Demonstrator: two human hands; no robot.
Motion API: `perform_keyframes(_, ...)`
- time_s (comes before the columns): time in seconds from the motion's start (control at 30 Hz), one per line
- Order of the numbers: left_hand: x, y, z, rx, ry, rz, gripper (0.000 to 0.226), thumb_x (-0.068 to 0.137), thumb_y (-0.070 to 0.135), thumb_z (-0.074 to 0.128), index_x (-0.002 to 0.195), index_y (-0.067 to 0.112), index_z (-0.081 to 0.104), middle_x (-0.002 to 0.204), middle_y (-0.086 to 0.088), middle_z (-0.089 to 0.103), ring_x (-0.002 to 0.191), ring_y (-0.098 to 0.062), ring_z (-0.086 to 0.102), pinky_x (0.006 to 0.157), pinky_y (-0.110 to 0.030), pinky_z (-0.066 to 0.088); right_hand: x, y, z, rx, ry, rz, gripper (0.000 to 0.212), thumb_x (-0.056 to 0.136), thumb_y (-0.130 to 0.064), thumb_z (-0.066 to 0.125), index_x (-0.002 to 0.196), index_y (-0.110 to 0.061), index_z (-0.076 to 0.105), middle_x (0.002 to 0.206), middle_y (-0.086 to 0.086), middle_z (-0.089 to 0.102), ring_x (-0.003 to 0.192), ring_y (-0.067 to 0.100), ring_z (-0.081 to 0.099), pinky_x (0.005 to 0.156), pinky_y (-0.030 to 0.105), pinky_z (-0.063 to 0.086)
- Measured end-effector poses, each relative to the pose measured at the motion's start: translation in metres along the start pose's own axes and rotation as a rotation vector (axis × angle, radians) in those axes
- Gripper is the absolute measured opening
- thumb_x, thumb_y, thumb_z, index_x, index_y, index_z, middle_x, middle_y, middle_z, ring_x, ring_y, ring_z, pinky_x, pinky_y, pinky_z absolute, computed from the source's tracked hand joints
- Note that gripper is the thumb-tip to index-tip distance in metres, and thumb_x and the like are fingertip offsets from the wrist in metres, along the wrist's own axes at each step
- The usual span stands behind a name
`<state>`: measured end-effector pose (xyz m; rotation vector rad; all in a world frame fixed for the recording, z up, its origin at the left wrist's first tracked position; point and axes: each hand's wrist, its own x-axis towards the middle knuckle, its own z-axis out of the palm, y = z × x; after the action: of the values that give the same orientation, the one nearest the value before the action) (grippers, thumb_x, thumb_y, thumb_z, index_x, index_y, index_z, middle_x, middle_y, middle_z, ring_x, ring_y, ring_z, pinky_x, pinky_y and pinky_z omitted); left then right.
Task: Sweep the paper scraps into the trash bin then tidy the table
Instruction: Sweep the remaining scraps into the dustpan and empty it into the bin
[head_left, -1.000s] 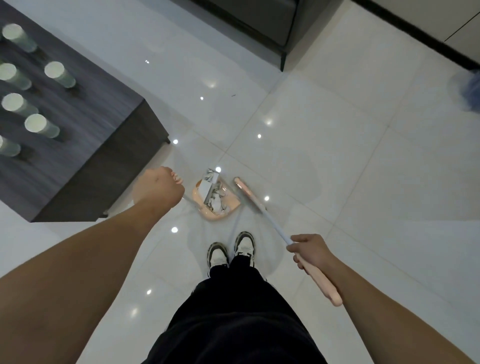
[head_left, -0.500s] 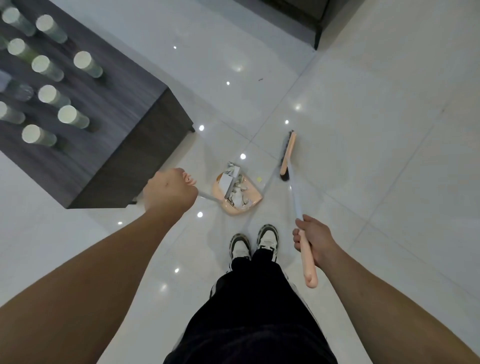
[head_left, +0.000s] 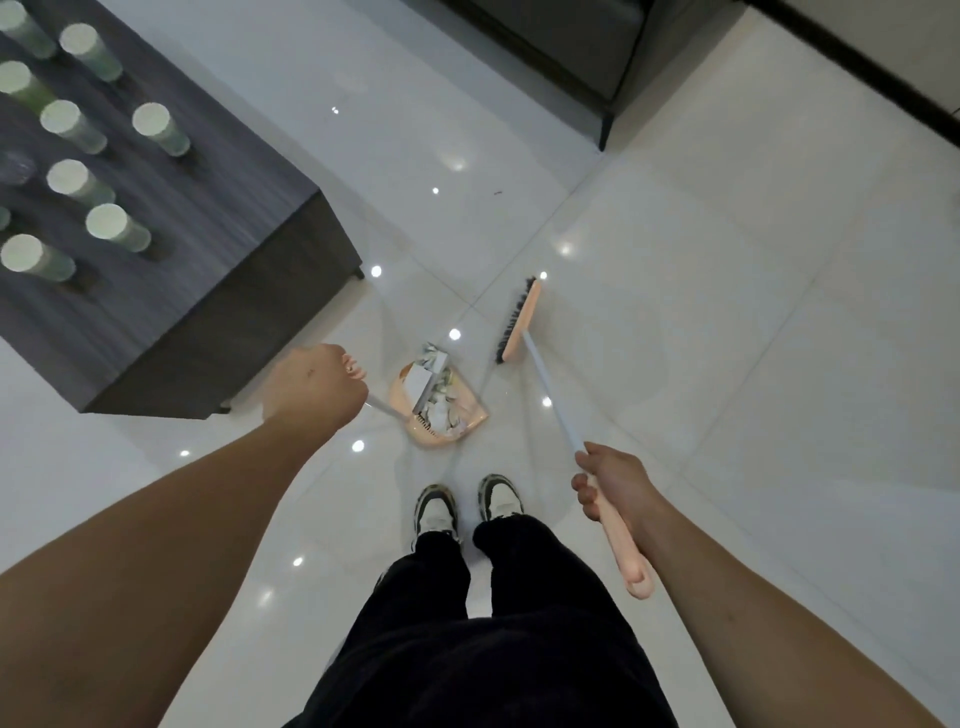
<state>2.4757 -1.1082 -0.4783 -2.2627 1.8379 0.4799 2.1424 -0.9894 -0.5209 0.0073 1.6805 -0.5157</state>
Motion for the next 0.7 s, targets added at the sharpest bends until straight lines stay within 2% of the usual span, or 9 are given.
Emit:
perform_keyframes(0.07, -0.008, -0.009, 0.003, 0.001, 0.001, -0.028, 0.024, 0.082, 0.029, 0.059, 0.061, 0.021, 0.051, 0.057, 0.002, 0.051, 0.048, -0.013, 0.048, 0.045, -0.018, 0.031, 0.002, -0.015, -0.003, -0.059, 0.001, -0.024, 0.022, 0.094, -0.008, 0.059, 0.112, -0.020, 0.057, 0.060, 0.008, 0.051, 0.037, 0.014, 0.040, 0.038, 0.020, 0.034)
perform_keyframes(0.17, -0.030, -0.016, 0.009, -0.044, 0.020, -0.103, 0.026, 0.082, 0.030, 0.059, 0.060, 0.019, 0.054, 0.055, 0.003, 0.053, 0.049, -0.016, 0.052, 0.049, -0.023, 0.047, 0.010, -0.043, -0.008, -0.169, -0.015, -0.053, 0.012, 0.093, -0.008, 0.060, 0.095, -0.020, 0.059, 0.059, 0.008, 0.050, 0.037, 0.014, 0.040, 0.038, 0.021, 0.034)
perform_keyframes(0.3, -0.076, -0.010, 0.015, -0.168, 0.028, -0.344, 0.022, 0.080, 0.036, 0.061, 0.064, 0.021, 0.060, 0.060, 0.002, 0.056, 0.056, -0.017, 0.054, 0.054, -0.027, 0.048, 0.027, -0.082, -0.012, -0.402, -0.087, -0.083, 0.009, 0.091, -0.009, 0.063, 0.096, -0.015, 0.059, 0.053, 0.006, 0.049, 0.038, 0.016, 0.040, 0.038, 0.023, 0.035)
perform_keyframes(0.43, -0.137, -0.001, 0.028, -0.292, 0.066, -0.593, 0.017, 0.075, 0.035, 0.062, 0.063, 0.023, 0.062, 0.061, 0.003, 0.059, 0.059, -0.018, 0.054, 0.049, -0.026, 0.040, 0.036, -0.116, -0.010, -0.683, -0.167, -0.151, 0.008, 0.088, -0.002, 0.059, 0.092, -0.009, 0.056, 0.051, 0.008, 0.045, 0.036, 0.017, 0.040, 0.037, 0.022, 0.036)
perform_keyframes(0.53, -0.183, 0.005, 0.041, -0.393, 0.077, -0.762, 0.008, 0.071, 0.030, 0.060, 0.068, 0.025, 0.065, 0.067, 0.005, 0.064, 0.068, -0.020, 0.058, 0.059, -0.031, 0.050, 0.037, -0.128, -0.001, -0.921, -0.218, -0.233, 0.008, 0.086, 0.001, 0.051, 0.087, -0.007, 0.054, 0.057, 0.010, 0.046, 0.041, 0.020, 0.043, 0.040, 0.023, 0.038)
perform_keyframes(0.7, -0.250, 0.008, 0.072, -0.471, 0.079, -1.006, 0.006, 0.068, 0.026, 0.059, 0.065, 0.022, 0.063, 0.063, 0.002, 0.062, 0.065, -0.022, 0.058, 0.058, -0.030, 0.050, 0.037, -0.119, 0.022, -1.320, -0.219, -0.392, 0.015, 0.083, 0.001, 0.047, 0.090, 0.003, 0.060, 0.071, 0.017, 0.057, 0.050, 0.026, 0.053, 0.046, 0.028, 0.046)
